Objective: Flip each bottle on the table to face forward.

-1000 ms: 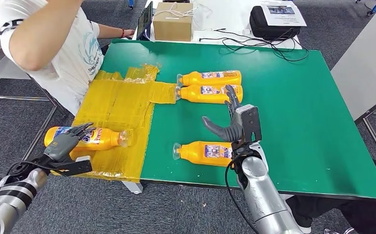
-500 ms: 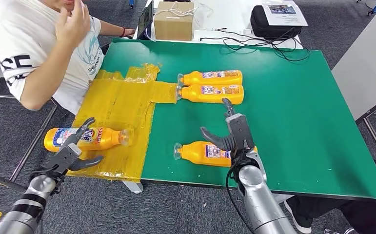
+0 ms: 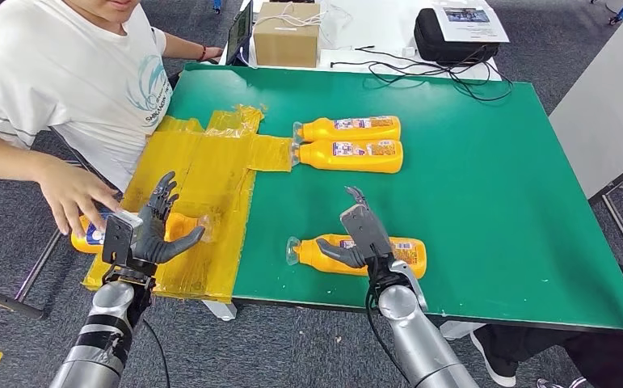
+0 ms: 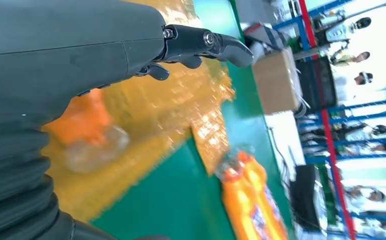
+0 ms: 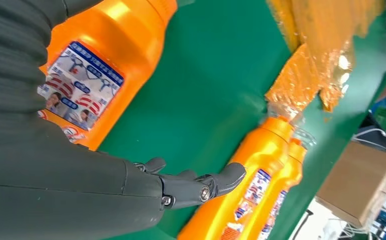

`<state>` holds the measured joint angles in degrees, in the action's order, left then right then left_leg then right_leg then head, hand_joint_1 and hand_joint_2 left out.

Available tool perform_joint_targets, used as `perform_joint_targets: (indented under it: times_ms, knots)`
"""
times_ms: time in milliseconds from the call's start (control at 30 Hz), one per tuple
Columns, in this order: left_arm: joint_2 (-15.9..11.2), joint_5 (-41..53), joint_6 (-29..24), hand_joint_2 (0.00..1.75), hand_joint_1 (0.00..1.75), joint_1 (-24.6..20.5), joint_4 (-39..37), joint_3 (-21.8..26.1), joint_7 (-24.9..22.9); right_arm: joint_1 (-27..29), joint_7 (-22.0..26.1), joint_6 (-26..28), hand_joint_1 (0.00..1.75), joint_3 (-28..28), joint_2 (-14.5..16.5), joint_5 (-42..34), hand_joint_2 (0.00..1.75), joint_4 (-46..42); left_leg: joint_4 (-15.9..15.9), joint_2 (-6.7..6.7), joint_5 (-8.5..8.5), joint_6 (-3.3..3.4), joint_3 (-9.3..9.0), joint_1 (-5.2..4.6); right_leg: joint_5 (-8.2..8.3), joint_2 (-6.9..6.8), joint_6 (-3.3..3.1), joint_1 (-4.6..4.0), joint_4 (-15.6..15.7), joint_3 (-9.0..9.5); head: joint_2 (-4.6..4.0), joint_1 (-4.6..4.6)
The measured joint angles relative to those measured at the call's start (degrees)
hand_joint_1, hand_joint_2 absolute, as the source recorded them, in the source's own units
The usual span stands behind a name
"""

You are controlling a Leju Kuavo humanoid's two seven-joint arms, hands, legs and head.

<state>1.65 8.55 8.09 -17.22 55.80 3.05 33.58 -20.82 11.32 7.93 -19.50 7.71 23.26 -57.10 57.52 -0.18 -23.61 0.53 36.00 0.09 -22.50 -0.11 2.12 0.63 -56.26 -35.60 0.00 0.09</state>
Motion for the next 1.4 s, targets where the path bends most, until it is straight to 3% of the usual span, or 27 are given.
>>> perform_joint_targets:
  times_ms: [367,667,1067,1400]
  knots:
    - [3.6,-4.0,1.1,1.75,0.0,-1.0,1.1,1.1,-2.3,0.0,-1.9,0.0,0.0,-0.5,-0.1,3.1,1.75,2.0,0.0,0.0,0.0,0.01,0.0,-0.01,0.0,-0.01,0.0,0.01,0.0,0.0,0.0,0.0]
    - [5.9,-6.4,-3.1,1.75,0.0,-1.7,2.0,-1.1,-3.2,-0.5,-5.9,0.2,0.0,-1.5,-0.8,11.2,1.75,3.8,0.0,0.0,0.0,0.01,0.0,-0.01,0.0,-0.01,0.01,0.01,0.0,0.02,0.0,0.0]
    - [6.0,-5.8,-5.1,1.75,0.0,0.7,5.2,-1.1,-2.3,1.8,-12.8,1.8,0.0,-3.0,-5.2,25.1,1.75,-1.2,0.0,-0.01,0.0,0.02,-0.01,-0.04,0.0,-0.03,0.01,0.05,0.0,0.06,0.0,0.0]
    - [6.0,-6.9,-2.7,1.75,0.0,2.2,6.4,-0.5,-3.1,2.6,-16.5,-5.4,0.0,-3.3,-11.1,29.7,1.75,-4.0,0.0,-0.01,-0.02,0.04,-0.02,-0.04,0.0,-0.02,0.02,0.05,0.1,0.06,0.0,-0.01]
